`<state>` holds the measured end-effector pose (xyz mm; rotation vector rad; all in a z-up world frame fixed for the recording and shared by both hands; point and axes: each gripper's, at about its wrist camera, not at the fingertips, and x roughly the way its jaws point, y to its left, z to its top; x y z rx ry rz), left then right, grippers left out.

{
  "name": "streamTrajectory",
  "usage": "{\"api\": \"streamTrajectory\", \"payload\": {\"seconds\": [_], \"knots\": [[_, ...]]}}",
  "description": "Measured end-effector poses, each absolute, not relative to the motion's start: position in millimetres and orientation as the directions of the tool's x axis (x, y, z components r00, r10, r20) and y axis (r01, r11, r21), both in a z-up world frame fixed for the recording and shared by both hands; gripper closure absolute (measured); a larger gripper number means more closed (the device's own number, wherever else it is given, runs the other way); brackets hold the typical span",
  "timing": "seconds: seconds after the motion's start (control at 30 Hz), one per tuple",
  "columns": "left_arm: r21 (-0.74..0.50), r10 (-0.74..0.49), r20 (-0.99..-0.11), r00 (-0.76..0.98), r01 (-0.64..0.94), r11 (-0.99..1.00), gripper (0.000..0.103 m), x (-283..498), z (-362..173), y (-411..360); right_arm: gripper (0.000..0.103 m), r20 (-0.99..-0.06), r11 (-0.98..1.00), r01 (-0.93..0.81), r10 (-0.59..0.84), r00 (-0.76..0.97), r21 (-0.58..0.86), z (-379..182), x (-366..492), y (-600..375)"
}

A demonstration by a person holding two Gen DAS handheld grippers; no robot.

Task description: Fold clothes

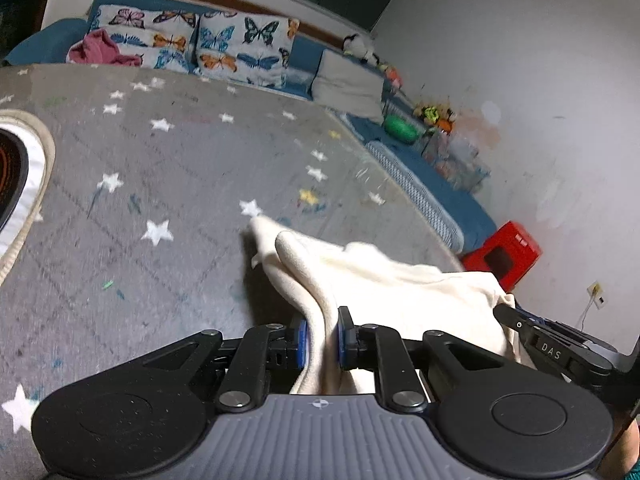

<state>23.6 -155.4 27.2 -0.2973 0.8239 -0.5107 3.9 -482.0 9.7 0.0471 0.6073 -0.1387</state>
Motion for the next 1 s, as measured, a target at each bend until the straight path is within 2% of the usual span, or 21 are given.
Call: {"api": "streamTrajectory", "payload": {"seconds": [0.33, 0.4, 0.47, 0.57, 0.73, 1.0], "knots": [[-0.459, -0.562, -0.644, 0.519, 0.325, 0.827, 0.087, 22, 23, -143, 0.091, -0.622, 0.991, 0.135, -0.104, 0.776, 0.003, -7, -3, -484], [-0.446, -0.546, -0.650, 0.529, 0.316, 0.837, 0.075, 22, 24, -141, 0.084, -0.622, 0.990, 0.140, -0.108, 0.775, 0.003, -5, -7, -486], [-0.428, -0.528, -0.650, 0.547, 0.311, 0.849, 0.067, 22, 28, -140, 0.083, -0.611, 0.989, 0.146, -0.114, 0.783, 0.003, 1, -10, -488], [-0.405, -0.511, -0.642, 0.572, 0.313, 0.859, 0.064, 22, 36, -138, 0.083, -0.587, 0.989, 0.149, -0.113, 0.802, 0.012, 10, -15, -490], [-0.369, -0.501, -0.613, 0.611, 0.339, 0.865, 0.066, 25, 48, -146, 0.083, -0.557, 0.993, 0.115, -0.083, 0.827, 0.022, 20, -8, -482], [-0.323, -0.553, -0.591, 0.588, 0.456, 0.830, 0.069, 27, 50, -187, 0.083, -0.572, 0.997, 0.061, -0.021, 0.820, 0.052, 9, 21, -463]]}}
